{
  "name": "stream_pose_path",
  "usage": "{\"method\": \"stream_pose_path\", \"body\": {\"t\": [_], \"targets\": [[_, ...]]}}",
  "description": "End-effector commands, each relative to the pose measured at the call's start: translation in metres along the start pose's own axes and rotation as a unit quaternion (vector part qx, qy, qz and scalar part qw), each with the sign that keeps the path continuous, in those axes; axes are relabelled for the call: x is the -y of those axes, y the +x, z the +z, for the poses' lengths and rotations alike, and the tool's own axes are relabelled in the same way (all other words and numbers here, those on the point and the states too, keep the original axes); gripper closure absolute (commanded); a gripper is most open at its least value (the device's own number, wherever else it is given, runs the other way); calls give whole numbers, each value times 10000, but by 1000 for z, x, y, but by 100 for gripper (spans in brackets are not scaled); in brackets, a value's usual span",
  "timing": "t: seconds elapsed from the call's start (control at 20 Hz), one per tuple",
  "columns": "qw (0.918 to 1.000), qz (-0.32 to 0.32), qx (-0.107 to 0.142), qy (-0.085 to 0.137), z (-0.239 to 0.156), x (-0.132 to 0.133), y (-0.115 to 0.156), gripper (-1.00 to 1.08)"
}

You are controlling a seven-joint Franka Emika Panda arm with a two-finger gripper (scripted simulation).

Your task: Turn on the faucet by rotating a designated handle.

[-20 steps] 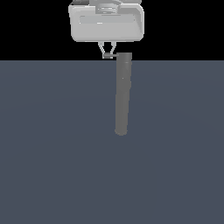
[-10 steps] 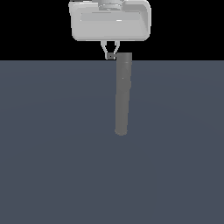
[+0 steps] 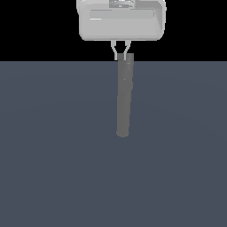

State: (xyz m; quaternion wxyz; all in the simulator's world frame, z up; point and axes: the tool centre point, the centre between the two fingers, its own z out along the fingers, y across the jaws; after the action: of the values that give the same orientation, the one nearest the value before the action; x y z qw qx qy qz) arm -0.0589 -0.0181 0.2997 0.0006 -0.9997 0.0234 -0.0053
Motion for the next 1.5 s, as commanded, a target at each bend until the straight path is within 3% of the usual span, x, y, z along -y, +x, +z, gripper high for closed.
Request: {"method": "stream_pose_path", "body": {"t": [0.0, 0.5, 0.55, 0.6, 1.45], "targets": [[10000, 0, 1, 0, 0, 0, 0, 108], [9999, 157, 49, -8, -1, -64, 13, 108], [9999, 157, 49, -8, -1, -64, 13, 108], [9998, -100, 140, 37, 0, -28, 4, 108], [9999, 150, 59, -5, 0, -77, 57, 108]]}}
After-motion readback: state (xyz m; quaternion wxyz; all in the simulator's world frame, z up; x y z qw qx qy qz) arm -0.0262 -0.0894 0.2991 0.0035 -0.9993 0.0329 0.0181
